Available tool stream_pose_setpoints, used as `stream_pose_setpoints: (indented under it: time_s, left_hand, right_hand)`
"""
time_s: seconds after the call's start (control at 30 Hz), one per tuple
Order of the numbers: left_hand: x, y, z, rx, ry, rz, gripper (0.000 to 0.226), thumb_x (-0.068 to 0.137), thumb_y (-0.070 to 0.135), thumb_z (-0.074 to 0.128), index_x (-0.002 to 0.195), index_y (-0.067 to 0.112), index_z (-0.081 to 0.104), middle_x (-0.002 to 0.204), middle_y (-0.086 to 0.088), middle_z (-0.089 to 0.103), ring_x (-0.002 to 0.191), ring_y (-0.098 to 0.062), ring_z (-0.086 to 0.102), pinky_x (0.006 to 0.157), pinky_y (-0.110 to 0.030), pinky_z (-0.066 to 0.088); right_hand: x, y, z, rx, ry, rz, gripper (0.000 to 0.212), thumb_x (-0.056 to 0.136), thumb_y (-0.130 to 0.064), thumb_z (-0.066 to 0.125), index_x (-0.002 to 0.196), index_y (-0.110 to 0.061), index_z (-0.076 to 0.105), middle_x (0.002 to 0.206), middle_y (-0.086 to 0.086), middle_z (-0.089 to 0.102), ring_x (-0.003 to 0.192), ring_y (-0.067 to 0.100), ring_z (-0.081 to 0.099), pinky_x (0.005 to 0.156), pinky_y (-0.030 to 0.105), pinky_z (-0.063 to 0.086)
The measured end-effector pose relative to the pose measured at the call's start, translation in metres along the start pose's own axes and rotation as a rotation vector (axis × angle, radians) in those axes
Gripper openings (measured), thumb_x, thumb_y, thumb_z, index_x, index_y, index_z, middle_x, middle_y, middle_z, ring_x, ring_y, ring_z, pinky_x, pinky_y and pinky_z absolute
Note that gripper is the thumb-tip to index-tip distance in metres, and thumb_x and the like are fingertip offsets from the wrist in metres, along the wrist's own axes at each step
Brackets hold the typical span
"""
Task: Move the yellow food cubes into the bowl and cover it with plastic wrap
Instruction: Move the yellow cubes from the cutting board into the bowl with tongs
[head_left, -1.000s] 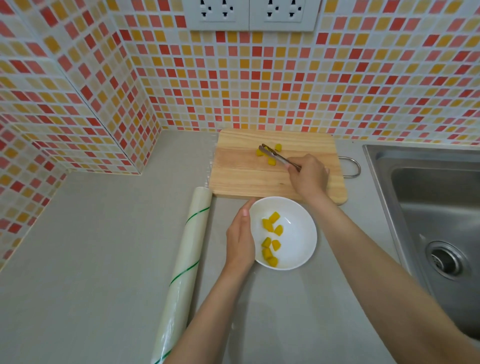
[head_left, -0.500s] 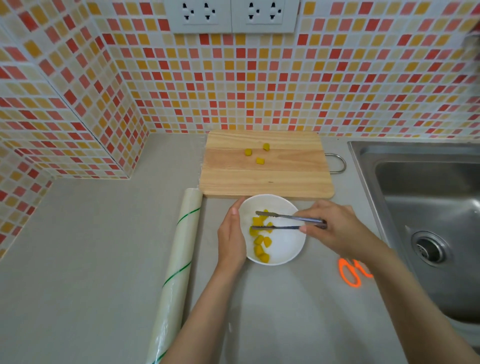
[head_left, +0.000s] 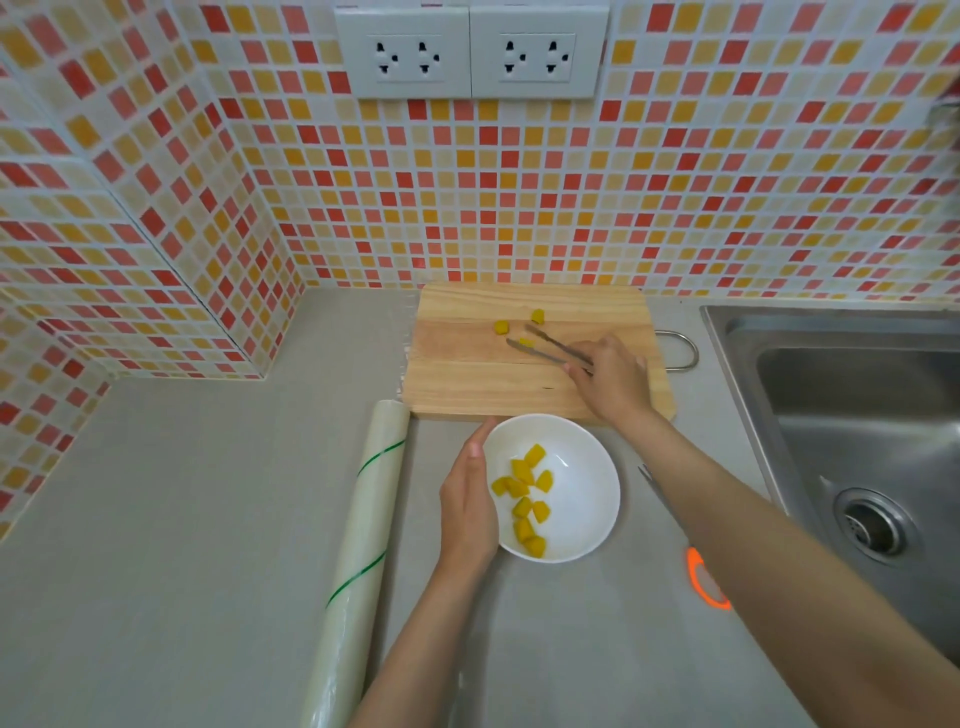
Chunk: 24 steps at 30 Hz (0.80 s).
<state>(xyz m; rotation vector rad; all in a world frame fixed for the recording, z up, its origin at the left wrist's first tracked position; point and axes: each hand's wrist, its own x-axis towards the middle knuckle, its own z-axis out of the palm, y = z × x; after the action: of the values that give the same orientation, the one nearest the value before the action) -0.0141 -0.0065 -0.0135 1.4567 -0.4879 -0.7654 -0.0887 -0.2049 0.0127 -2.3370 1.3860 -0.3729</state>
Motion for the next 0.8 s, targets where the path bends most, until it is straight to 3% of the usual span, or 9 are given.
stream_pose_setpoints:
  time_s: [0.13, 0.37, 0.47, 0.53, 0.6, 0.73, 0.8]
  left_hand:
    - [0.001, -0.001, 0.000, 0.001, 0.001, -0.002, 0.038, 0.101, 0.034, 0.029, 0.121, 0.031, 0.061, 0.115, 0.018, 0.065, 0.104, 0.007, 0.059, 0.079, -0.006, 0.045]
    - [0.002, -0.002, 0.001, -0.001, -0.001, -0.003, 0.048, 0.092, 0.045, 0.030, 0.123, 0.026, 0.062, 0.119, 0.007, 0.066, 0.110, -0.004, 0.060, 0.090, -0.020, 0.048]
    - [0.001, 0.000, 0.001, -0.002, 0.006, 0.000, 0.044, 0.091, 0.045, 0.030, 0.117, 0.032, 0.063, 0.113, 0.016, 0.067, 0.103, 0.005, 0.060, 0.078, -0.007, 0.045]
    - [0.001, 0.002, 0.001, -0.001, 0.006, 0.002, 0.044, 0.092, 0.044, 0.029, 0.117, 0.032, 0.063, 0.113, 0.016, 0.067, 0.103, 0.006, 0.060, 0.078, -0.006, 0.044]
    - [0.001, 0.002, 0.001, -0.002, -0.003, -0.003, 0.042, 0.096, 0.041, 0.028, 0.117, 0.033, 0.063, 0.113, 0.015, 0.066, 0.105, 0.004, 0.060, 0.080, -0.008, 0.045]
    - [0.001, 0.001, 0.001, 0.006, -0.001, -0.015, 0.041, 0.102, 0.032, 0.025, 0.120, 0.029, 0.061, 0.117, 0.010, 0.065, 0.106, 0.003, 0.059, 0.083, -0.009, 0.045]
    - [0.001, 0.001, 0.001, 0.017, 0.006, -0.007, 0.041, 0.102, 0.030, 0.025, 0.121, 0.025, 0.061, 0.116, 0.008, 0.065, 0.104, 0.004, 0.059, 0.080, -0.007, 0.045]
  right_hand:
    - [-0.003, 0.006, 0.013, 0.025, 0.047, -0.003, 0.028, 0.090, -0.026, 0.054, 0.115, -0.024, 0.064, 0.106, 0.011, 0.059, 0.100, 0.029, 0.055, 0.086, 0.038, 0.030]
    - [-0.021, 0.010, 0.003, 0.236, 0.092, -0.022, 0.024, 0.089, -0.017, 0.058, 0.110, -0.017, 0.069, 0.092, 0.015, 0.062, 0.091, 0.030, 0.058, 0.082, 0.037, 0.039]
    - [-0.049, 0.000, -0.014, 0.451, 0.053, -0.123, 0.023, 0.087, -0.010, 0.060, 0.108, -0.014, 0.070, 0.081, 0.004, 0.056, 0.078, 0.018, 0.055, 0.072, 0.017, 0.040]
    - [-0.073, -0.002, -0.028, 0.524, 0.022, -0.185, 0.023, 0.086, -0.008, 0.061, 0.107, -0.013, 0.070, 0.080, 0.001, 0.053, 0.076, 0.011, 0.053, 0.070, 0.007, 0.038]
    - [-0.099, 0.000, -0.039, 0.522, -0.020, -0.235, 0.024, 0.086, -0.007, 0.062, 0.107, -0.015, 0.070, 0.083, 0.005, 0.055, 0.078, 0.010, 0.055, 0.073, 0.011, 0.041]
    - [-0.132, 0.015, -0.050, 0.295, -0.101, -0.241, 0.027, 0.083, -0.008, 0.066, 0.108, -0.018, 0.070, 0.083, 0.003, 0.056, 0.075, 0.017, 0.057, 0.083, 0.043, 0.043]
    - [-0.139, 0.022, -0.051, 0.237, -0.153, -0.222, 0.031, 0.081, -0.010, 0.068, 0.111, -0.020, 0.068, 0.085, 0.001, 0.054, 0.074, 0.017, 0.054, 0.087, 0.048, 0.042]
